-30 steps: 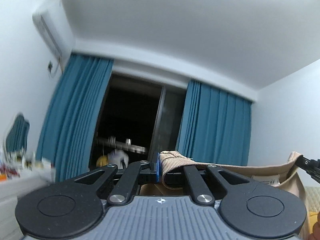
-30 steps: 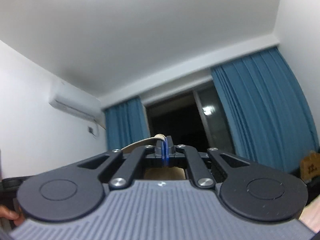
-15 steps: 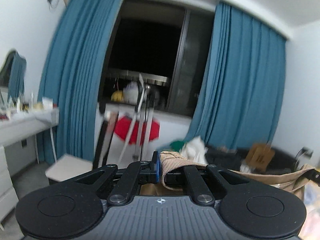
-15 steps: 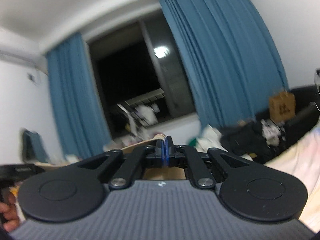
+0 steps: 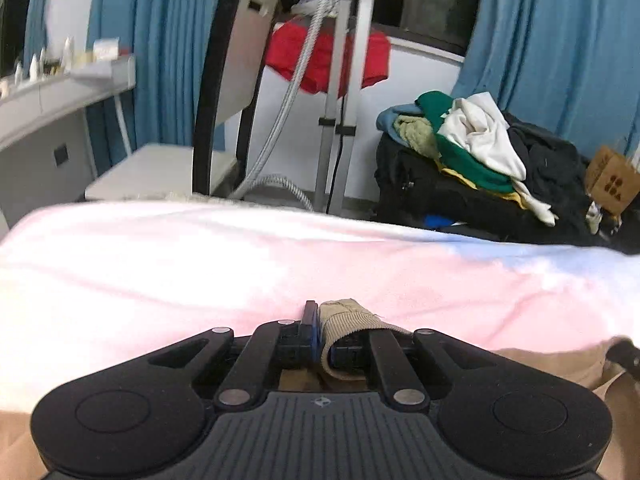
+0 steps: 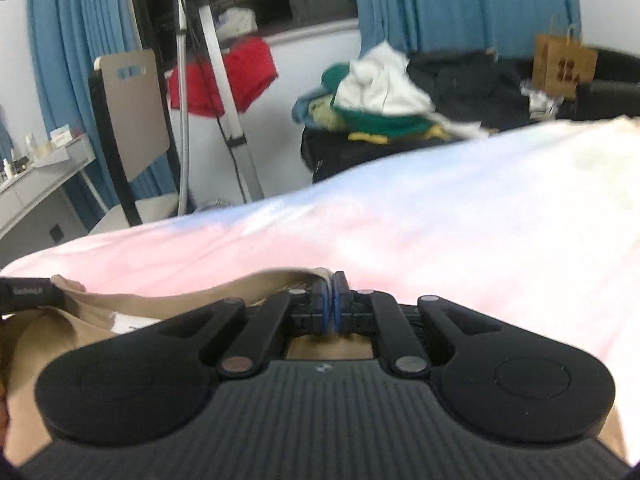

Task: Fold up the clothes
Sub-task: 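Lift the T-shirt high with both grippers to hang it open, then lay the T-shirt flat on the bed and open both grippers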

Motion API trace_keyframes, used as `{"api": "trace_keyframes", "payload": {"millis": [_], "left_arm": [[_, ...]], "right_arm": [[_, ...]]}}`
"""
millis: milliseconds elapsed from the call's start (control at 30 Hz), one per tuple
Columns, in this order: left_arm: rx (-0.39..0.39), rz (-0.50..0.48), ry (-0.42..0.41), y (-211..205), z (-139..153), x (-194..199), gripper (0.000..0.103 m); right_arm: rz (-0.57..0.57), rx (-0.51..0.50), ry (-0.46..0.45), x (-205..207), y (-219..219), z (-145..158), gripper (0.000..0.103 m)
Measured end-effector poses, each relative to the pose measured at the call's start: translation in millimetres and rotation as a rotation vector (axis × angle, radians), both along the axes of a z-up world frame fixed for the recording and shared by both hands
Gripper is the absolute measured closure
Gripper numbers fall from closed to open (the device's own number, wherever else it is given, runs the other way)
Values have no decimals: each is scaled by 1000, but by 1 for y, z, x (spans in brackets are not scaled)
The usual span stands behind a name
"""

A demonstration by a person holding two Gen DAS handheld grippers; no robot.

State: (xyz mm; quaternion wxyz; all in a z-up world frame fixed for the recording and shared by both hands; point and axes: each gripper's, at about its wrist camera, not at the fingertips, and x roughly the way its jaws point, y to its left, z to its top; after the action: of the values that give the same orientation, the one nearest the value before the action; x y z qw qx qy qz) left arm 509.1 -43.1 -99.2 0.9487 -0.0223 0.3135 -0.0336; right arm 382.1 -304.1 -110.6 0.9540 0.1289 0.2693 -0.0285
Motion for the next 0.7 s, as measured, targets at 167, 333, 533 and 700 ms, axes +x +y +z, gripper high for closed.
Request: {"api": "trace_keyframes", "payload": {"millis": [167,333,533,700], "left_arm": [[-18,-44,10,10,47,-42,18],[-54,-118,-59,31,112,-127,4],[-143,-71,-63,95,135,-237,2],[-262,82,-3,157,113,-310,5]], "right_arm": [[66,114,31,-22,-3,22,14],[82,132,-3,-77,1,64,16],[86,152,-19,-182,10,97,16],[45,188,-31,-285,19,106,16]]}}
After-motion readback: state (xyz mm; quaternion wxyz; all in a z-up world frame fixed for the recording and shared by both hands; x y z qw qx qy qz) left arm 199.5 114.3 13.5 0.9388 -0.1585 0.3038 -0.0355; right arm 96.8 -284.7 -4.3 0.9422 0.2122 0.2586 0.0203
